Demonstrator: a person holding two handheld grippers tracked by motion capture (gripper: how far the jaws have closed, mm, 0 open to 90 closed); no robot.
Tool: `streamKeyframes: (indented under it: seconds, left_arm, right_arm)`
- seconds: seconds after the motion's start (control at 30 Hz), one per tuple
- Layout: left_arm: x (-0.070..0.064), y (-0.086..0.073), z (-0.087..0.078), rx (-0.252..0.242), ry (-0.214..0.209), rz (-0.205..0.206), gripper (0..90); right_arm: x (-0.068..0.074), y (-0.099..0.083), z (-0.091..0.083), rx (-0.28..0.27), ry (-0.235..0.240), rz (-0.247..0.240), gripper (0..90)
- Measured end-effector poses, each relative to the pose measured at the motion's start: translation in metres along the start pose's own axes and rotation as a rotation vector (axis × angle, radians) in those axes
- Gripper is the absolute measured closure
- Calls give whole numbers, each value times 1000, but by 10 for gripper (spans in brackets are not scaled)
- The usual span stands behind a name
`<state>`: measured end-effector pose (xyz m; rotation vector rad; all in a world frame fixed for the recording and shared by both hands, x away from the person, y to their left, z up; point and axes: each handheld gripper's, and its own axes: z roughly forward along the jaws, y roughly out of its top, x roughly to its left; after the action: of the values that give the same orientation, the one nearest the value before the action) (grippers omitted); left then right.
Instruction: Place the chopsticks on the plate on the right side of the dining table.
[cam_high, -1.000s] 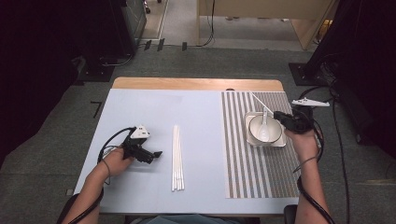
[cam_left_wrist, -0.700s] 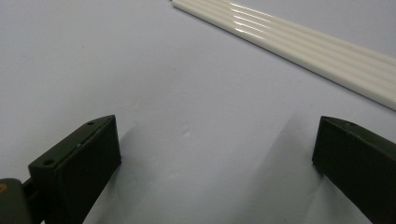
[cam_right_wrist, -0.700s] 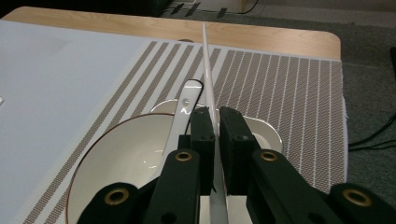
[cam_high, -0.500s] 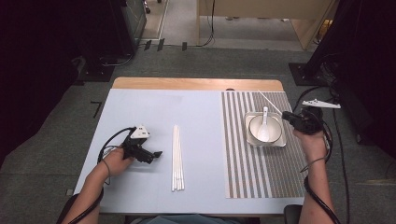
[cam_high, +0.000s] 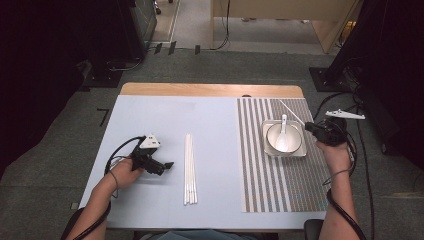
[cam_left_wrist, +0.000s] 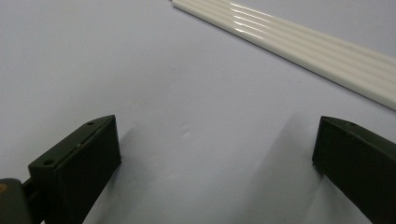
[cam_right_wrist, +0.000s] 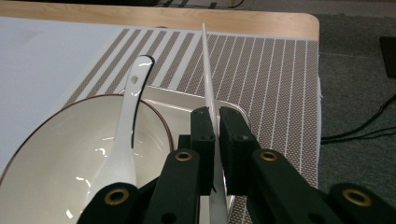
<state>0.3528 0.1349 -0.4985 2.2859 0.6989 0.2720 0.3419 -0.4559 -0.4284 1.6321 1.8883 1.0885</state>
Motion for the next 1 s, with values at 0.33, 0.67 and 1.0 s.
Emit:
streamKeyframes:
  seconds: [0.33,0.67,1.0]
  left_arm:
    - [0,0,0,0,0,0,6]
    - [0,0,0,0,0,0,6]
    - [0,0,0,0,0,0,6]
  right_arm:
    - [-6,-10,16,28,28,-5,852]
    - [-17,-22,30,47,61,30,852]
    - [-22,-29,37,71,85,45,851]
